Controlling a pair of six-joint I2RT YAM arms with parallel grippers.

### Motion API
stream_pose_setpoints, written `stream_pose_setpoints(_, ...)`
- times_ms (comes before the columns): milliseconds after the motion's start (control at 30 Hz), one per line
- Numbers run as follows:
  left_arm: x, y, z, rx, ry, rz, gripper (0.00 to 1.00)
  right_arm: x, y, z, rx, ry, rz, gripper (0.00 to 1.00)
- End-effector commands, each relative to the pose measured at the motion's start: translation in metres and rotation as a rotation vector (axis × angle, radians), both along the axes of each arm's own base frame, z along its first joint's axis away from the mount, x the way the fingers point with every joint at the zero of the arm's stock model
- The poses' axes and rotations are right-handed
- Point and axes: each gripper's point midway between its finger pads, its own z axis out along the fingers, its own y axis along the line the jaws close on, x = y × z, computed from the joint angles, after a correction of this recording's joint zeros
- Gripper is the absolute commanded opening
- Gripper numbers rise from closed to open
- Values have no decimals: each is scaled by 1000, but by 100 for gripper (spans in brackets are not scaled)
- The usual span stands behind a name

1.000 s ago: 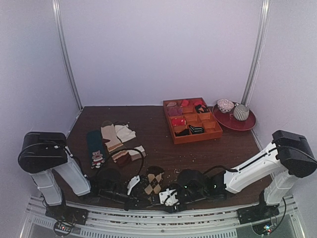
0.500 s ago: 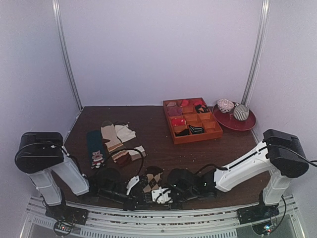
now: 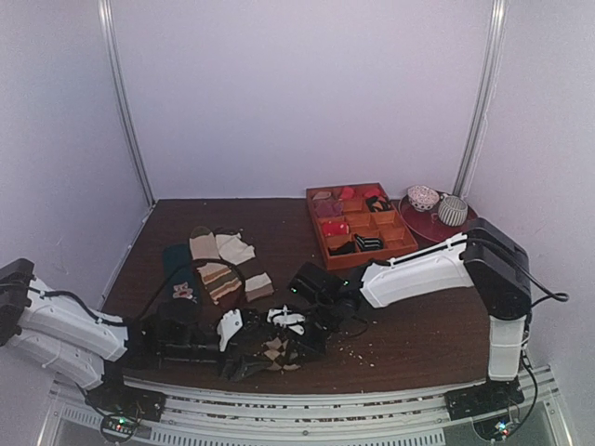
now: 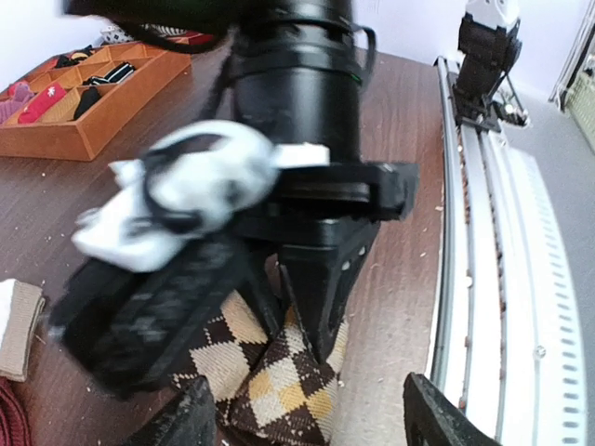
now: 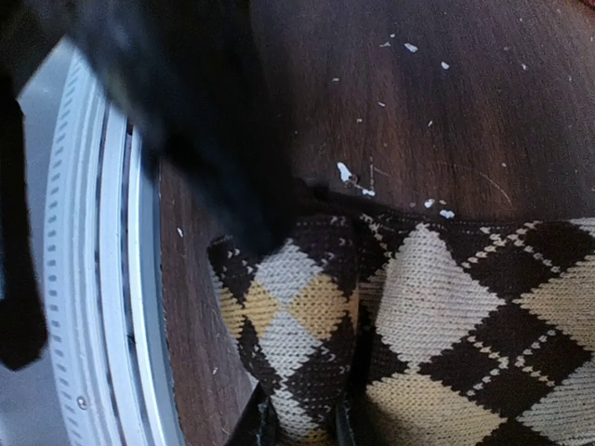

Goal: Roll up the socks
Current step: Roll a pair of socks at the center of the board.

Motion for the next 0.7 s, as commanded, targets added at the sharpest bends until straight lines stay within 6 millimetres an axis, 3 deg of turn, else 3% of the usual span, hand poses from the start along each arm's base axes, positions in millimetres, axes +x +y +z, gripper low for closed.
stream_pose_setpoints(0, 8, -5, -8, -2, -143, -21, 69, -39, -52, -48, -315, 335, -66, 15)
stream_pose_setpoints(100, 11, -9, -24, 26, -153, -25, 68, -46, -58, -60, -346, 403, -86, 15)
stream_pose_setpoints(267, 13, -16, -33, 36, -163, -44, 68, -50, -64, -71, -376, 448, -100, 15)
stream_pose_setpoints(433, 14, -22, -38, 53, -164, -57, 66, -50, -62, -70, -370, 464, -99, 15)
stream_pose_setpoints(533, 10, -25, -45, 67, -139, -83, 55, -49, -65, -73, -380, 470, -105, 15)
stream_pose_setpoints(667, 4, -29, -58, 98, -86, -114, 25, -45, -63, -72, -376, 461, -109, 15)
